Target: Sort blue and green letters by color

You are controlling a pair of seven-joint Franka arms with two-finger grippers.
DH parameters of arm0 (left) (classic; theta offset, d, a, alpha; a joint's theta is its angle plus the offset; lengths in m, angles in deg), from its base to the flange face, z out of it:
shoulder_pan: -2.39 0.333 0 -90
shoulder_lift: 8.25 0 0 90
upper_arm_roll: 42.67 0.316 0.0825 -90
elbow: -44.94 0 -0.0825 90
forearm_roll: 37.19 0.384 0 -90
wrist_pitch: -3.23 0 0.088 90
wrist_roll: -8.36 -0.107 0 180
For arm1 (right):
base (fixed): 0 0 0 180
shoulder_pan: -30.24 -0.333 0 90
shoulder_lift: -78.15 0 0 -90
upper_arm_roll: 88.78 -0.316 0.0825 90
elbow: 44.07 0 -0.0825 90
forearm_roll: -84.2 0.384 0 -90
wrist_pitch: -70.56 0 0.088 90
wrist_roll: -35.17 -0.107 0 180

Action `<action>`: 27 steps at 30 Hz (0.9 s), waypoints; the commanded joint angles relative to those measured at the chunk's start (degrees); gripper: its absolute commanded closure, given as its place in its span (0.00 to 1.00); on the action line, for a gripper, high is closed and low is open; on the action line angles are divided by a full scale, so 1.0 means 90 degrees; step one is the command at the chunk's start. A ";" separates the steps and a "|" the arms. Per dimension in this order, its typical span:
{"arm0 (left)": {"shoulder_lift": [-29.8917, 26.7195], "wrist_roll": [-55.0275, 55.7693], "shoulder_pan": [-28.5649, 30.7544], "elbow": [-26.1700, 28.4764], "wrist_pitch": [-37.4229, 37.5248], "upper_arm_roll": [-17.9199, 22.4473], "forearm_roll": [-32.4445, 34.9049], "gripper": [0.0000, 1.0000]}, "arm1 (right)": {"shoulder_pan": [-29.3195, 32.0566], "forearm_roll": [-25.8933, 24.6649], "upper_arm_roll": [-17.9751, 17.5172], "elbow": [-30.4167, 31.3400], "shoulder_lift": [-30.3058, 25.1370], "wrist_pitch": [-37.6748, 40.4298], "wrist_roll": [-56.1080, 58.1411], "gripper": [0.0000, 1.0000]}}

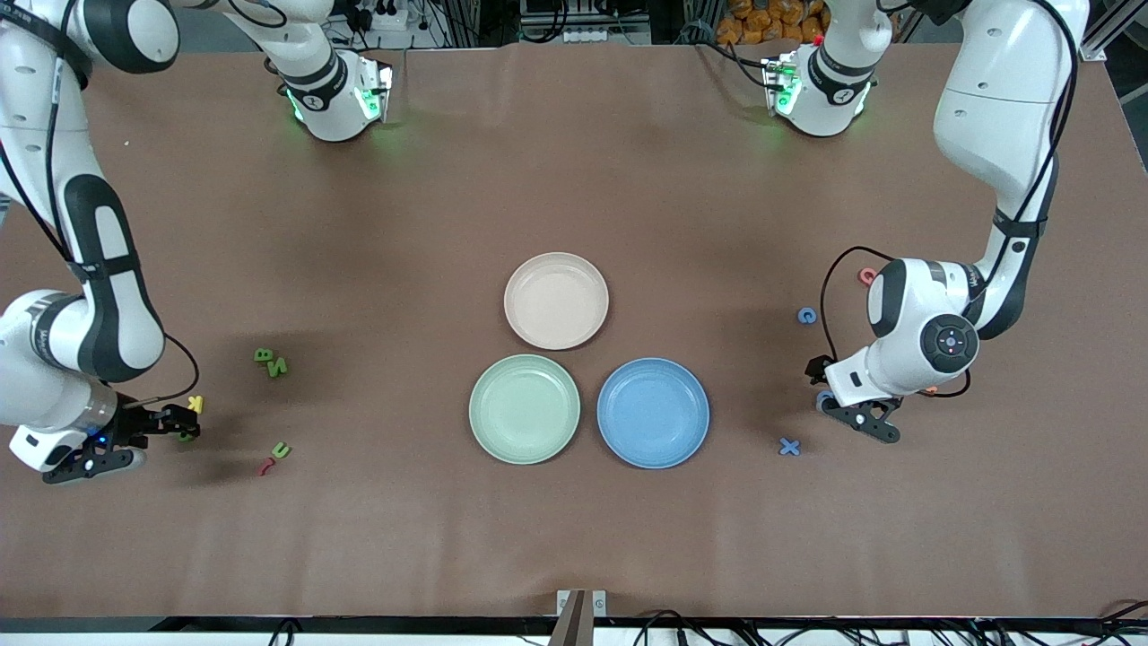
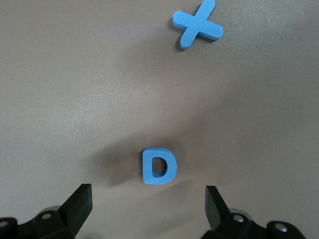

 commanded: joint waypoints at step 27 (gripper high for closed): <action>0.0209 0.0464 -0.0023 -0.0170 -0.0006 -0.0022 -0.0783 1.00 | 0.0195 -0.0202 -0.0087 -0.0242 0.0447 -0.0005 0.0372 0.15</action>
